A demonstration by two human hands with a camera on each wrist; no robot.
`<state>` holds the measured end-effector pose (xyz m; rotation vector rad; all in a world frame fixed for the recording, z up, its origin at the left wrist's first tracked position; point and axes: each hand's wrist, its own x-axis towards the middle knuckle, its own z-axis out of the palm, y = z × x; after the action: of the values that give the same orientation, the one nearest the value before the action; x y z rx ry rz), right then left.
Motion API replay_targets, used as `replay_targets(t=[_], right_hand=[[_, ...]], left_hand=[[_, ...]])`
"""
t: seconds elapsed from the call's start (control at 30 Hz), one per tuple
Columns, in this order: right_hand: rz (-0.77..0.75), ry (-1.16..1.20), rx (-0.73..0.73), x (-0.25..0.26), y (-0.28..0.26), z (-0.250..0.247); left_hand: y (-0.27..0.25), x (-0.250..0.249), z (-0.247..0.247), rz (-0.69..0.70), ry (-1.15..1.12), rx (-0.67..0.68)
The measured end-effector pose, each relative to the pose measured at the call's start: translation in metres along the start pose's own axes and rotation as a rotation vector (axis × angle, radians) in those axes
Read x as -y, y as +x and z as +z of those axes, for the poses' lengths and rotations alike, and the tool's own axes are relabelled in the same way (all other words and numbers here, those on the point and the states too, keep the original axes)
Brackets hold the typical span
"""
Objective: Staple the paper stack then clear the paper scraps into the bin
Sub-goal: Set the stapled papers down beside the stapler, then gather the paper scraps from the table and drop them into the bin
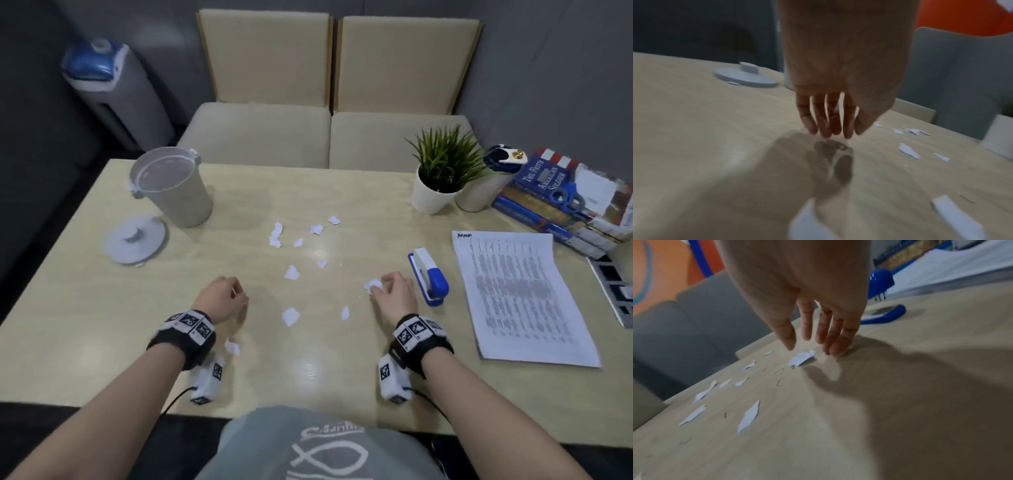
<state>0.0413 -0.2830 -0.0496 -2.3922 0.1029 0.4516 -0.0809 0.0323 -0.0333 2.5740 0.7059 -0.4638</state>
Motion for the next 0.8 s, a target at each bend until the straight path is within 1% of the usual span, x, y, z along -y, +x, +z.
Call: replay_targets(t=[0.07, 0.17, 0.23, 0.3, 0.33, 0.4, 0.47, 0.63, 0.73, 0.8], right_hand=[[0.079, -0.009, 0.026, 0.004, 0.005, 0.004], [0.114, -0.089, 0.021, 0.007, 0.013, 0.011], [0.116, -0.117, 0.027, 0.008, 0.017, 0.013], [0.118, -0.122, 0.048, 0.008, 0.021, 0.014], [0.120, -0.123, 0.056, 0.007, 0.022, 0.013], [0.123, -0.116, 0.057, 0.007, 0.024, 0.013], [0.118, -0.104, 0.044, 0.006, 0.025, 0.013], [0.103, -0.064, 0.021, 0.006, 0.025, 0.011], [0.077, -0.103, 0.009, 0.008, 0.024, 0.013], [0.096, -0.129, 0.031, 0.011, 0.027, 0.014]], left_hand=[[-0.005, 0.015, 0.001, -0.031, 0.038, 0.083], [-0.009, 0.024, -0.001, -0.068, 0.039, 0.209], [-0.014, 0.020, -0.005, -0.090, 0.033, 0.318], [-0.017, 0.012, -0.009, -0.098, 0.118, 0.412], [-0.017, 0.007, -0.009, -0.092, 0.176, 0.432], [-0.017, 0.000, -0.006, -0.058, 0.282, 0.424], [-0.015, -0.003, 0.000, -0.008, 0.334, 0.395], [-0.010, -0.005, 0.002, 0.045, 0.283, 0.360], [-0.010, 0.001, 0.003, 0.064, 0.252, 0.318], [-0.011, 0.006, 0.005, 0.080, 0.209, 0.284]])
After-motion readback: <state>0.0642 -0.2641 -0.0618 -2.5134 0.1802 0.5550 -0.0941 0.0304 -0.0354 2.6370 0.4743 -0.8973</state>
